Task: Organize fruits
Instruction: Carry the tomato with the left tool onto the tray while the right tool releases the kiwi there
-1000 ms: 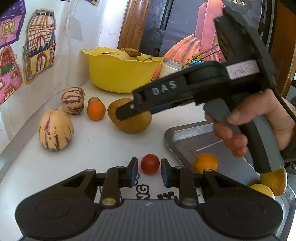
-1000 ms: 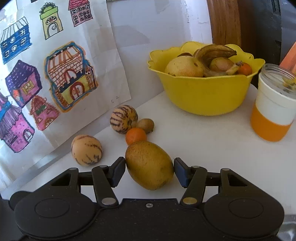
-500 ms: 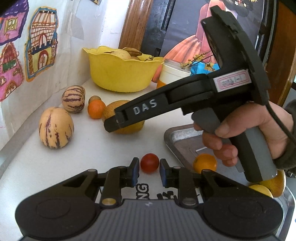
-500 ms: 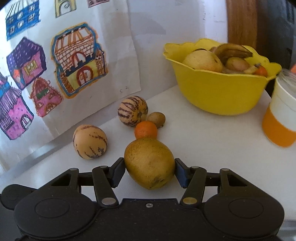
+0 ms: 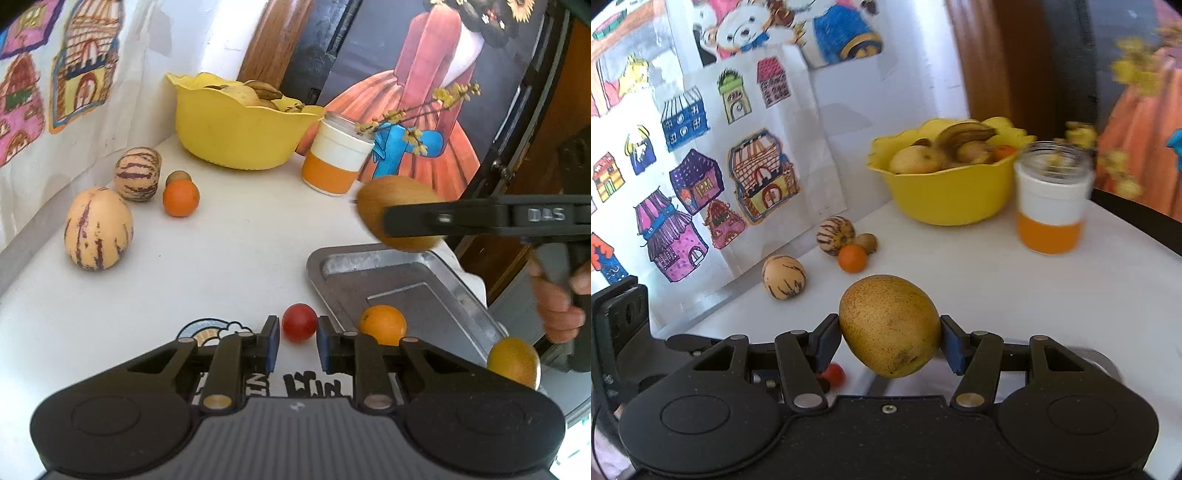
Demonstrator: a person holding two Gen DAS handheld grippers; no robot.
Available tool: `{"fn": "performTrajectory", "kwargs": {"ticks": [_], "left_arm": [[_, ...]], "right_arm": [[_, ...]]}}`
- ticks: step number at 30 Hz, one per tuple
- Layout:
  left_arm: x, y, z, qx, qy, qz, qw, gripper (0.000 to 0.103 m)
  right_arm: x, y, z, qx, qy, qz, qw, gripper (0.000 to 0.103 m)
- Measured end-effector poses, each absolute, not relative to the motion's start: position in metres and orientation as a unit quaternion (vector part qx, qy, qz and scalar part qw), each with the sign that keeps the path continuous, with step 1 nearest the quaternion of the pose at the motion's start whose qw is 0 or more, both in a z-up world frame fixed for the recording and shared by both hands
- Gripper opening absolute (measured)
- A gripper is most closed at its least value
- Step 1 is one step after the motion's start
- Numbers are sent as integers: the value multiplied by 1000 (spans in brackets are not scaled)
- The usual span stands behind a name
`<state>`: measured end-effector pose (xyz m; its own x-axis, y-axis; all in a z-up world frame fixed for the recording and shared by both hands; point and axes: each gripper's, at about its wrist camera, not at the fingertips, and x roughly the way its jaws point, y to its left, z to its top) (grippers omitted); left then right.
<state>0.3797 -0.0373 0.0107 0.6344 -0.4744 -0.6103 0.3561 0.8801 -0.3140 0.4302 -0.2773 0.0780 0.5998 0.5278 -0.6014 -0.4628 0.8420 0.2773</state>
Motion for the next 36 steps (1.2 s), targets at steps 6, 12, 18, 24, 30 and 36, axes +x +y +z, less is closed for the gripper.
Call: {"fn": "performTrajectory", "kwargs": {"ticks": [6, 12, 18, 24, 30, 36], "left_arm": [[379, -63, 12, -14, 349, -215, 912, 25], [382, -73, 14, 4, 349, -202, 915, 25], [386, -76, 17, -3, 357, -192, 914, 23], [387, -80, 30, -27, 352, -196, 915, 23], [394, -106, 40, -28, 342, -211, 915, 23], [403, -128, 32, -24, 351, -218, 910, 23]], "right_arm": [[419, -307, 70, 62, 357, 259, 895, 59], [417, -326, 55, 82, 362, 254, 893, 59], [416, -340, 45, 87, 368, 251, 891, 59], [415, -348, 38, 86, 370, 250, 891, 59], [413, -355, 30, 87, 372, 241, 892, 59], [407, -353, 25, 71, 375, 235, 894, 59]]}}
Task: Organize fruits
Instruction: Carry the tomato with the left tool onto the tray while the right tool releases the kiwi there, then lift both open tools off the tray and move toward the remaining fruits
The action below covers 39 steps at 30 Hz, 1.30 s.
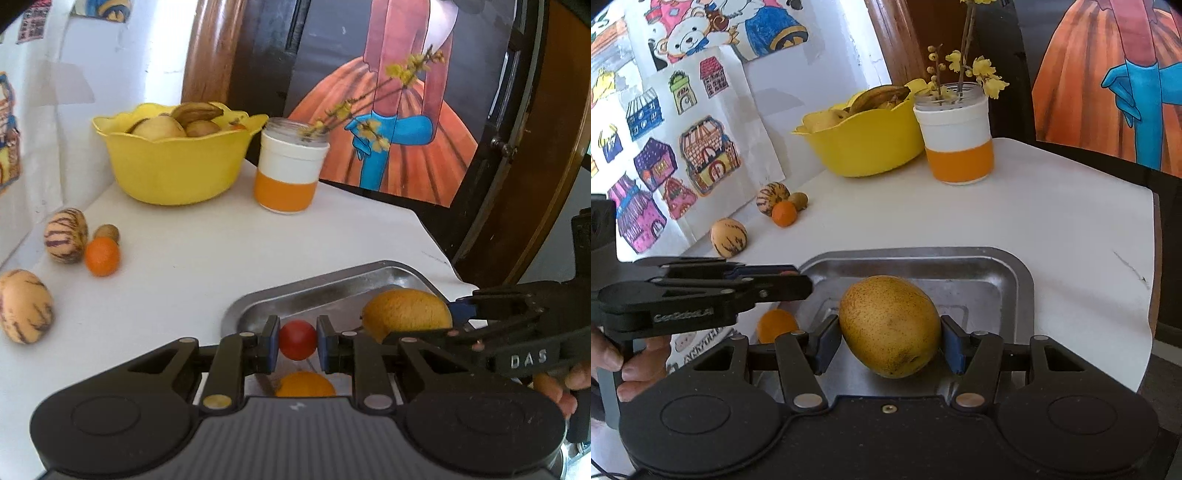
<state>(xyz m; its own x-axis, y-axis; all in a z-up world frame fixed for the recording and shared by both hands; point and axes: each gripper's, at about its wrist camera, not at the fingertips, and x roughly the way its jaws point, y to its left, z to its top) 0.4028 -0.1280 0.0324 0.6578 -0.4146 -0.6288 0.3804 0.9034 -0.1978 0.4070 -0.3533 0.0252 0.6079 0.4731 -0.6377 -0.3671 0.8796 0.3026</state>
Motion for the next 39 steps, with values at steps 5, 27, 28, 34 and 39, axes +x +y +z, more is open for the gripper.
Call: {"fn": "performTrajectory", "kwargs": {"ticks": [5, 27, 28, 34, 39], "left_arm": [[405, -132, 27, -29, 361, -216, 907, 24], [263, -80, 66, -39, 283, -189, 939, 102], [254, -80, 66, -34, 284, -192, 939, 102], [211, -79, 64, 5, 292, -204, 934, 102], [185, -71, 59, 24, 311, -205, 928, 102]], "right_arm": [[402, -352, 25, 62, 374, 235, 895, 60], [249, -359, 77, 25, 308, 197, 930, 102], [242, -357, 77, 25, 313, 197, 929, 102], [202, -336, 69, 4, 355, 197, 914, 102], [177, -318, 66, -8, 385, 205, 900, 102]]}}
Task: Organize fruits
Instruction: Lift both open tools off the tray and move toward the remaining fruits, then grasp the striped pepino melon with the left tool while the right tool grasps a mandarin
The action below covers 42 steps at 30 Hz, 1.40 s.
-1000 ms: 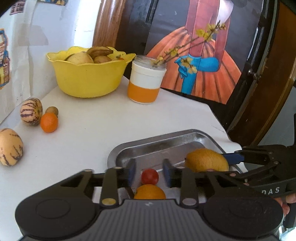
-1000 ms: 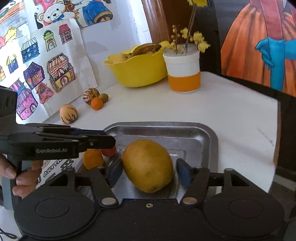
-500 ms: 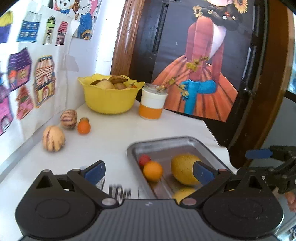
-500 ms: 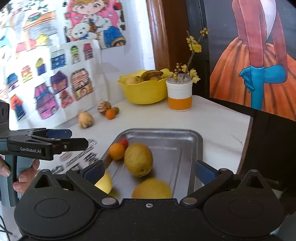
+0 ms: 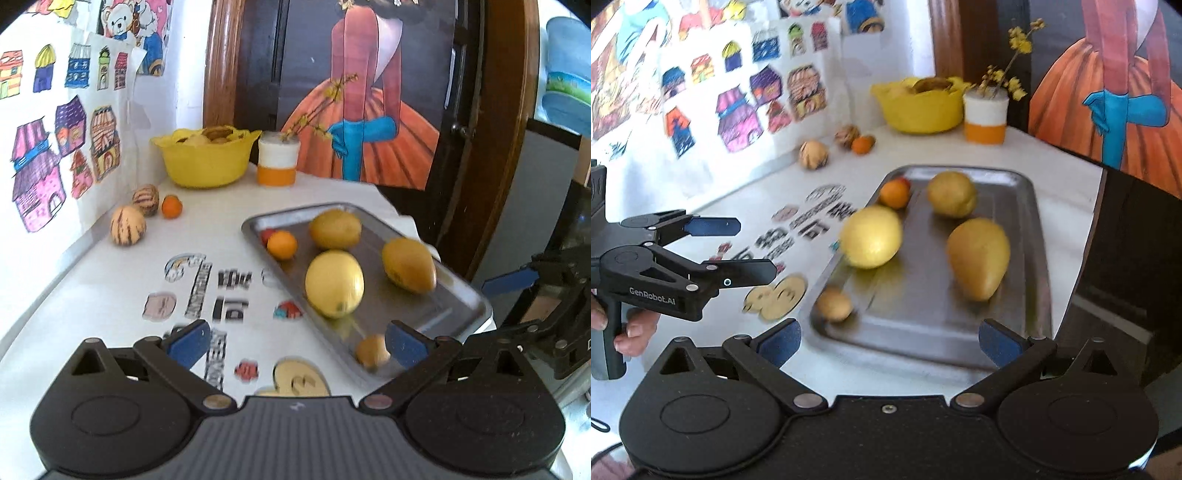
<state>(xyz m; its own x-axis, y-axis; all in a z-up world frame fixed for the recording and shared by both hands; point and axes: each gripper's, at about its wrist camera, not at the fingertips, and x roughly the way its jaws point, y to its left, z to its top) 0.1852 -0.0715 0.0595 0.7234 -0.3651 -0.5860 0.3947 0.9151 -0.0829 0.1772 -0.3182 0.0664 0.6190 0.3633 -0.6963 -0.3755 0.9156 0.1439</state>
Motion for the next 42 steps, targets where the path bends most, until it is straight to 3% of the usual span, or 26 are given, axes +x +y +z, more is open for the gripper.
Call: {"fn": "performTrajectory", "kwargs": {"ticks": [22, 36, 42], "left_arm": [[194, 10, 64, 15, 325, -108, 939, 102], [311, 8, 66, 34, 277, -46, 959, 102], [369, 0, 46, 52, 281, -17, 958, 102]], "right_arm": [[188, -250, 94, -70, 373, 255, 889, 102], [395, -186, 147, -84, 314, 278, 904, 102], [487, -156, 110, -67, 343, 292, 890, 89]]}}
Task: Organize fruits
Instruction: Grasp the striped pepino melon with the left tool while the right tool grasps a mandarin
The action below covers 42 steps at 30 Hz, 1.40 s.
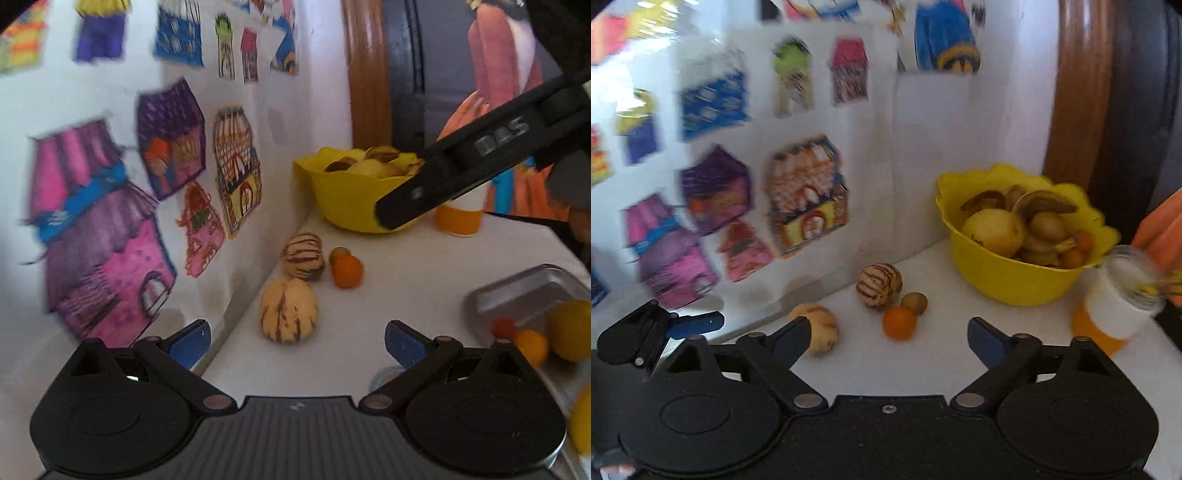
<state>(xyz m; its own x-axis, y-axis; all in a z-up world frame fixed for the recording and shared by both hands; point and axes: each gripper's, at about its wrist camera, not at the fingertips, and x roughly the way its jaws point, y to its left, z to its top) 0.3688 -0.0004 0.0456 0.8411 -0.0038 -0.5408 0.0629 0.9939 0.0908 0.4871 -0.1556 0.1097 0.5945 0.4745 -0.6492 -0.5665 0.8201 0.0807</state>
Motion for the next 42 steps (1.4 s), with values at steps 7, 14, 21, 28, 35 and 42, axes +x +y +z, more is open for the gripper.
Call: {"fn": "performTrajectory", "kwargs": {"ticks": [7, 14, 21, 28, 35, 42], "left_arm": [[401, -4, 30, 63, 283, -22, 957, 96], [419, -9, 23, 82, 295, -14, 952, 77], [436, -3, 20, 70, 301, -13, 951, 66], [442, 2, 16, 51, 304, -14, 951, 54], [422, -9, 26, 35, 302, -36, 952, 54], [405, -46, 48, 27, 282, -77, 956, 54]], "right_arm": [[534, -139, 60, -44, 384, 304, 871, 70], [543, -123, 38, -55, 396, 316, 860, 51], [550, -126, 33, -43, 393, 312, 864, 35], [547, -138, 31, -32, 390, 316, 864, 34], [514, -177, 51, -27, 383, 313, 869, 34], [472, -238, 79, -15, 367, 289, 884, 34]]}}
